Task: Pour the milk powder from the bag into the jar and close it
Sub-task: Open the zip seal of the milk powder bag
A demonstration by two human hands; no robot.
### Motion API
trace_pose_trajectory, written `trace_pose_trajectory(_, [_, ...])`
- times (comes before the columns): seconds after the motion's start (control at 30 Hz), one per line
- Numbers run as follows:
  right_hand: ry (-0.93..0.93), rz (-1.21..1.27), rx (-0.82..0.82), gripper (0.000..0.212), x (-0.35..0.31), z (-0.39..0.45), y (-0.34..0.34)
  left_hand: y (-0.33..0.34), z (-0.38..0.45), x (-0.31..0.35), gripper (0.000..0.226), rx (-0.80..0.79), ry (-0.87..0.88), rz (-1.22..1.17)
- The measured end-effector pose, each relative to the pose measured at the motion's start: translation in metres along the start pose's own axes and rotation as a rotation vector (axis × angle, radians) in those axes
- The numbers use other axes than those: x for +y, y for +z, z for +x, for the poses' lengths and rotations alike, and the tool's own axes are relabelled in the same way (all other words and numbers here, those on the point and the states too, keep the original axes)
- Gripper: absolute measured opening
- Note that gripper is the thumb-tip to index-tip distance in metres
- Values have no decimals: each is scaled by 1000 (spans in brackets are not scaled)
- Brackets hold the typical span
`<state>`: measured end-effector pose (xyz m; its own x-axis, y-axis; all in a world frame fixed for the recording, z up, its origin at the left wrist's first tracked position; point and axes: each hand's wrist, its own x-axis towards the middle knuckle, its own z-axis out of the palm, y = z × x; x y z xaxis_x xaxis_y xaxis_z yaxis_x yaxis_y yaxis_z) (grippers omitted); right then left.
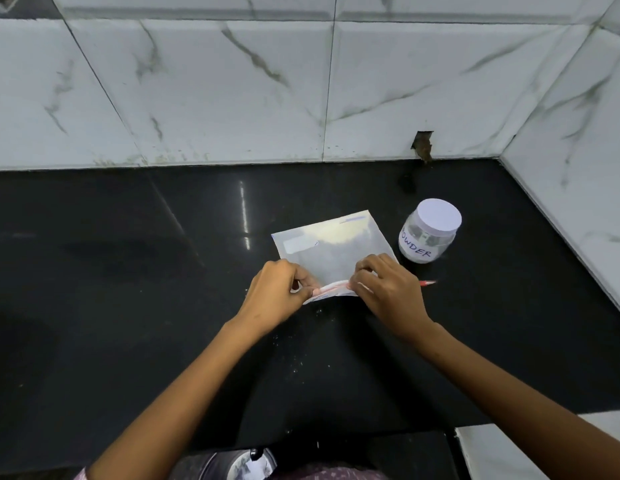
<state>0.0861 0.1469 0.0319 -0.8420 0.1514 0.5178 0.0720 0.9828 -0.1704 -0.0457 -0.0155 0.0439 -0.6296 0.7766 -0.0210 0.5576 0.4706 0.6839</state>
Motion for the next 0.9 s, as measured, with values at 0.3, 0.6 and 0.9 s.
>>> trace_pose_trajectory(0.3, [94, -11, 24, 5, -9, -15, 5, 4, -7, 2, 3, -4, -71, -124])
trace_pose_trajectory(0.6, [86, -111, 125, 5, -14, -15, 4, -4, -10, 7, 3, 13, -60, -121])
trace_pose_trajectory(0.9, [41, -83, 169, 3, -19, -3, 0, -7, 9, 20, 11, -49, -76, -262])
